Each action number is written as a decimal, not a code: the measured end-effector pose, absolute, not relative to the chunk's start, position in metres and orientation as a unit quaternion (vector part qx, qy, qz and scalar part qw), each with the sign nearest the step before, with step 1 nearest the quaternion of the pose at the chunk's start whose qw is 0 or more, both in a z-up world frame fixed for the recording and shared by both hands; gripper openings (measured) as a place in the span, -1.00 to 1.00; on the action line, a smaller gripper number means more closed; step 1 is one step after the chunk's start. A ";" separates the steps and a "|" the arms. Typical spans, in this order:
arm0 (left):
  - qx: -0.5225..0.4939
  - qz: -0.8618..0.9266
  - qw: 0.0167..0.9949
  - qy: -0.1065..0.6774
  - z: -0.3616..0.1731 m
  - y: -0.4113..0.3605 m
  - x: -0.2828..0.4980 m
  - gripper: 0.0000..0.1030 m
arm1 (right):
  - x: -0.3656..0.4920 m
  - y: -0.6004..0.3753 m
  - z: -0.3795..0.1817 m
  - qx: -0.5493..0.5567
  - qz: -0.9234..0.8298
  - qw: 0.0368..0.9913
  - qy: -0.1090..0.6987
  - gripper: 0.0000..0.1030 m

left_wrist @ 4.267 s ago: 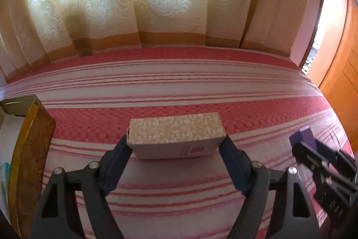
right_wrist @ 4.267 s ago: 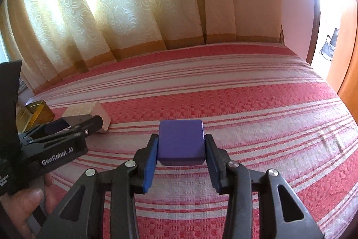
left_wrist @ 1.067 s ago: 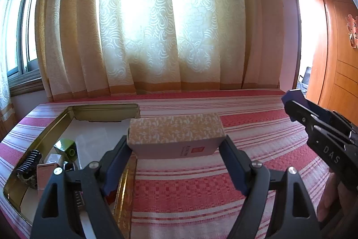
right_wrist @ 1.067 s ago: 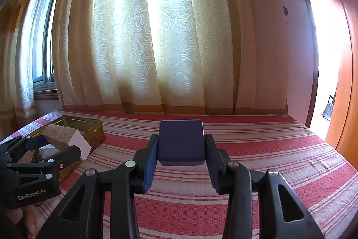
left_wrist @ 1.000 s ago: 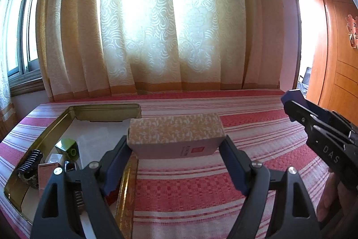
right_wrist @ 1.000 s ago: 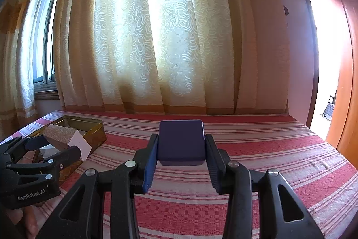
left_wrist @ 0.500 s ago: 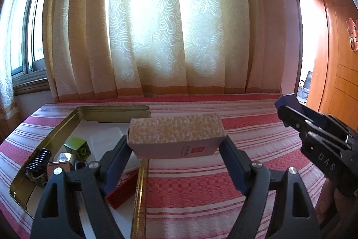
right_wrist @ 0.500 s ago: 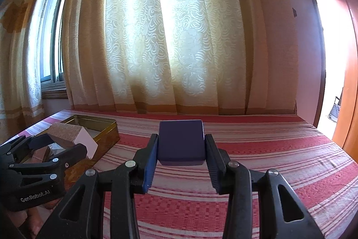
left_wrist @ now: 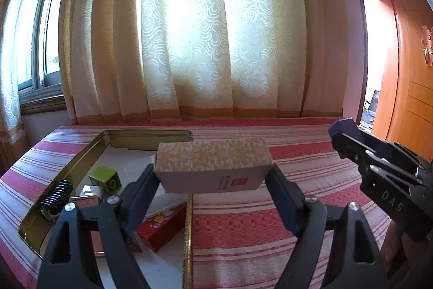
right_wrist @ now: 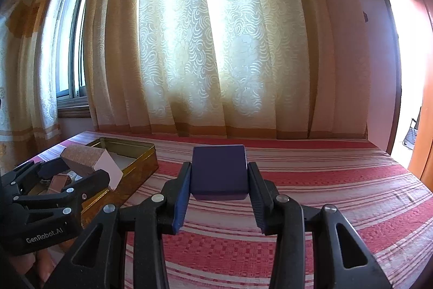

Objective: Organize rigid objects
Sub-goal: 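Carry the purple cube with the right tool while the left tool carries the beige box toward the tray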

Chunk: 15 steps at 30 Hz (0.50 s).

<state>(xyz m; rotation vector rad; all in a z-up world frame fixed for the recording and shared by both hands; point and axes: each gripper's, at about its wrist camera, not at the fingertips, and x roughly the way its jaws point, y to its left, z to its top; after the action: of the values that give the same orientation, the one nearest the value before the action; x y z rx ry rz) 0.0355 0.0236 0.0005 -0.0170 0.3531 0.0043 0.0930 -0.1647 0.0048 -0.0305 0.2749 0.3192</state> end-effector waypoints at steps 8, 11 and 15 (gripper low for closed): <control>-0.012 0.008 0.985 0.174 0.001 0.033 0.033 0.57 | 0.089 -0.152 0.004 -0.019 0.169 0.976 0.136 -0.17; -0.017 0.010 0.985 0.173 0.001 0.038 0.032 0.57 | 0.088 -0.148 0.004 -0.019 0.173 0.975 0.136 -0.17; -0.022 0.013 0.985 0.173 0.002 0.042 0.031 0.57 | 0.087 -0.141 0.004 -0.021 0.179 0.974 0.136 -0.17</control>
<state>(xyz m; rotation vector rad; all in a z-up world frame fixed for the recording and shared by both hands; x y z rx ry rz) 0.0313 0.0424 0.0017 -0.0436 0.3487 0.0260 0.0870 -0.1411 0.0035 -0.0417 0.2747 0.3615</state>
